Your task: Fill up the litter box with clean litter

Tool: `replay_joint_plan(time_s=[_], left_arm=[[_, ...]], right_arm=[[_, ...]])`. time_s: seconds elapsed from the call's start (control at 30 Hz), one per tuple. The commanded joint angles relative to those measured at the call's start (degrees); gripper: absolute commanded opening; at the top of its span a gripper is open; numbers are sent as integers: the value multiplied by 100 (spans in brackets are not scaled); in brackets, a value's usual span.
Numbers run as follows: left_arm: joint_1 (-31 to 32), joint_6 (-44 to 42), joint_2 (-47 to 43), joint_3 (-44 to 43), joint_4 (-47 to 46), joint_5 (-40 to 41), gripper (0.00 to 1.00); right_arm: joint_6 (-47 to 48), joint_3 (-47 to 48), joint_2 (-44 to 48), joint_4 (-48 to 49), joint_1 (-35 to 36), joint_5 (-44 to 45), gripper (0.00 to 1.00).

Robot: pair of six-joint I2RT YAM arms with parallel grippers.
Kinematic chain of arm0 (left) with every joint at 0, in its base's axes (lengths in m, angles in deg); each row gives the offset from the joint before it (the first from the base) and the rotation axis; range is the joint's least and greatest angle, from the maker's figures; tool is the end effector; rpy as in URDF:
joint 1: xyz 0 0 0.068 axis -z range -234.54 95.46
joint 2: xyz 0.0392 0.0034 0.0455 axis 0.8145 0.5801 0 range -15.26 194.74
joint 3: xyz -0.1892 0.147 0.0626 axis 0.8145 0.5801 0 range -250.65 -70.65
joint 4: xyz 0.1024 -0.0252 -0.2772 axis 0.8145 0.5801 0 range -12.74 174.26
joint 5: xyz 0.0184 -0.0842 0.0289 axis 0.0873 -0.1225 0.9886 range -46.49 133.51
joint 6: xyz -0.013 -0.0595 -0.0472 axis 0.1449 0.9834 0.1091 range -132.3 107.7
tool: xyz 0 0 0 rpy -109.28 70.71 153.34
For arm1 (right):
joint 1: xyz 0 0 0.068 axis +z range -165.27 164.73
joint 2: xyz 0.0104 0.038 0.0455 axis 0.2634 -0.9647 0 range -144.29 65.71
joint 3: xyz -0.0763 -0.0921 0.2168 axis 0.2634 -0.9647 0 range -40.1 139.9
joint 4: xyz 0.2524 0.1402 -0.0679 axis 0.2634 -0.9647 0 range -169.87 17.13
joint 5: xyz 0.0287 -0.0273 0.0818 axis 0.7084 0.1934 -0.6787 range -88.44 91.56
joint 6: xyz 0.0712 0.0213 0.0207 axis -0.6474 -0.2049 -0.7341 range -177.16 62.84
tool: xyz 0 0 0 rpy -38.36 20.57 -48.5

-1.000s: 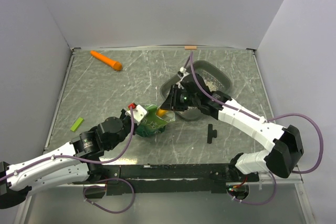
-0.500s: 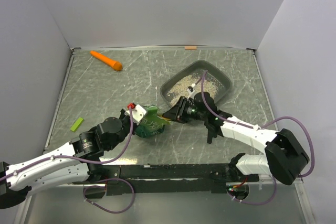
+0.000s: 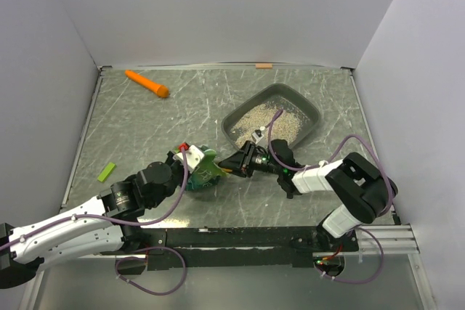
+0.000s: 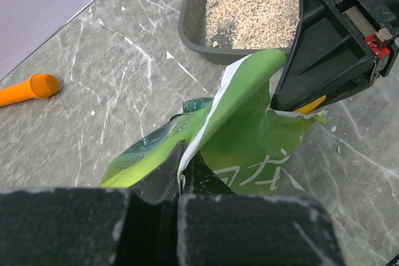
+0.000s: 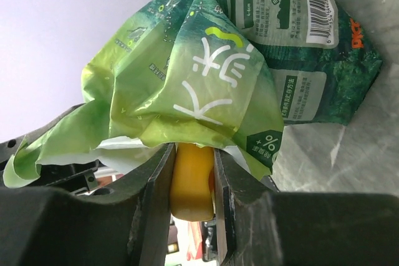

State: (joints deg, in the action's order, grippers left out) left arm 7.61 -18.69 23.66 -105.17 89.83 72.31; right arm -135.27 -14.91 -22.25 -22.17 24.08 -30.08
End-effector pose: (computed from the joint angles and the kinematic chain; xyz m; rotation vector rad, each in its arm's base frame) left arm 0.1431 -0.2032 0.2627 0.7320 1.6826 -0.2151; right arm 0.2264 0.2302 0.1005 0.2512 2.2122 1.8191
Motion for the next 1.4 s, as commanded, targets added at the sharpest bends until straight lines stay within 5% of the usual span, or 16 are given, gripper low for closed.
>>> replay_joint_plan(time_s=[0.0,0.3,0.6,1.1,1.37], left_arm=[[-45,-37,107,-63,149,205,1],[-45,-29,239,-46,148,118,1],[-45,-29,248,-46,131,117,1],[-45,-20,265,-37,131,161,1],[-45,-29,257,-28,96,188,1]], right_arm=[[-293,-172,-177,1187,152,-202,0],[-504,-497,-81,2154,99,-290,0],[-478,-998,710,2067,-191,-396,0],[-460,-1947,2441,1321,-982,-659,0],[-188,-2282,4031,-197,-1447,-774,0]])
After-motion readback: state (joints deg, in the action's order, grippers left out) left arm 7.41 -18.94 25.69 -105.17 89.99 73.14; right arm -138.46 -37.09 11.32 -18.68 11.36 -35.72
